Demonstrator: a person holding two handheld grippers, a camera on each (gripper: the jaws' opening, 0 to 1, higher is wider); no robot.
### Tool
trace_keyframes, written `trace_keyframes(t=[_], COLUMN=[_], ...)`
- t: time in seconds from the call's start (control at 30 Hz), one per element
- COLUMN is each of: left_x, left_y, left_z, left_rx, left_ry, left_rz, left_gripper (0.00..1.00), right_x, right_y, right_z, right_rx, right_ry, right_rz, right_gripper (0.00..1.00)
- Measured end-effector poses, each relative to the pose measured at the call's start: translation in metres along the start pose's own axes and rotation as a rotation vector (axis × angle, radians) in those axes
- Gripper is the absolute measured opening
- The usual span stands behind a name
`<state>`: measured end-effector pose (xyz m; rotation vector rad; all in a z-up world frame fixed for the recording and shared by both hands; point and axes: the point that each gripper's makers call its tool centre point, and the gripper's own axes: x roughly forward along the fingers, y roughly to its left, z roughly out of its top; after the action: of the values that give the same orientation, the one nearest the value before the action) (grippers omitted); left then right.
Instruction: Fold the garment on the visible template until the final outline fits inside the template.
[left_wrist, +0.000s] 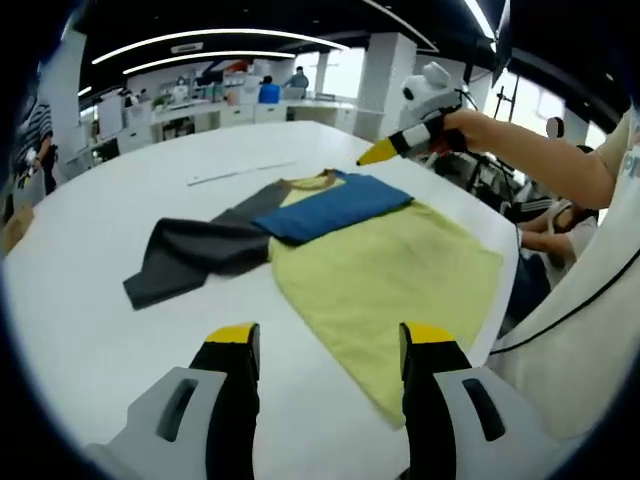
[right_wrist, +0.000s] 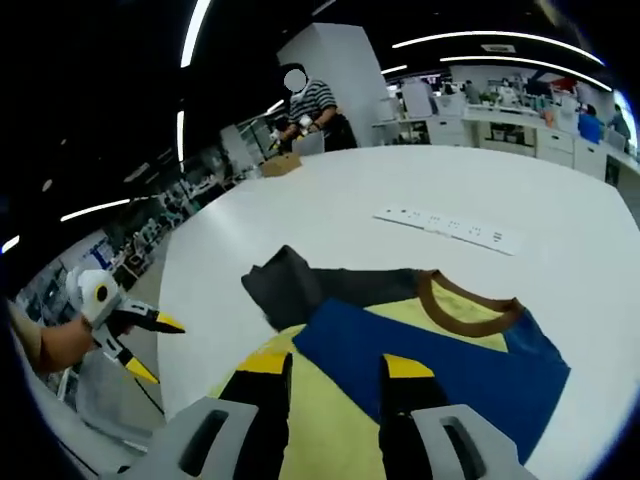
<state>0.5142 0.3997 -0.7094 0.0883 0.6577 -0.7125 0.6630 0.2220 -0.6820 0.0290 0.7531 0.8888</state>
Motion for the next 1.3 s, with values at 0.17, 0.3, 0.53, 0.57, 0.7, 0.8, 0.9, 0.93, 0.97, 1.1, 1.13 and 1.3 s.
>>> trace_keyframes(t=[0.17,0.3,0.53,0.57,0.7,0.8,0.9,0.93,0.97,1.1,1.13,1.3], left_x=[0.002,0.004,0.008,0.008,0.009,0.011,0.013,0.013,0.013,0.013,0.013,0.013], left_y=[0.007,0.005,0.004,0.004,0.006,0.007,0.012,0.013,0.012,0.007,0.006,0.005], left_z=[0.003,0.005,0.006,0.006,0.006,0.007,0.006,0.007,0.008,0.011,0.011,0.013], left_rx=[-0.003,0.001,0.007,0.007,0.006,0.005,0.006,0.004,0.004,0.003,0.003,-0.001], left_ry=[-0.008,-0.005,-0.003,-0.003,-0.003,-0.004,-0.002,-0.004,-0.006,-0.009,-0.009,-0.013], left_rz=[0.008,0.008,0.008,0.008,0.009,0.01,0.013,0.014,0.016,0.021,0.022,0.031], left_gripper=[0.53,0.53,0.53,0.53,0.53,0.53,0.53,0.53,0.53,0.53,0.53,0.53], right_x=[-0.01,-0.019,-0.033,-0.035,-0.043,-0.05,-0.057,-0.059,-0.062,-0.069,-0.071,-0.079], right_y=[-0.001,0.0,0.002,0.002,-0.001,-0.003,-0.004,-0.005,-0.006,-0.007,-0.007,-0.003], right_z=[-0.005,-0.007,-0.015,-0.016,-0.024,-0.03,-0.035,-0.035,-0.037,-0.042,-0.043,-0.045], right_rx=[-0.02,-0.022,-0.025,-0.026,-0.016,-0.005,-0.001,-0.001,0.001,0.005,0.005,-0.003], right_ry=[-0.009,-0.024,-0.043,-0.044,-0.056,-0.064,-0.074,-0.076,-0.08,-0.085,-0.087,-0.103], right_rz=[-0.017,-0.018,-0.023,-0.023,-0.028,-0.034,-0.042,-0.044,-0.047,-0.054,-0.056,-0.057], right_gripper=[0.37,0.38,0.4,0.4,0.41,0.42,0.44,0.44,0.44,0.46,0.46,0.47])
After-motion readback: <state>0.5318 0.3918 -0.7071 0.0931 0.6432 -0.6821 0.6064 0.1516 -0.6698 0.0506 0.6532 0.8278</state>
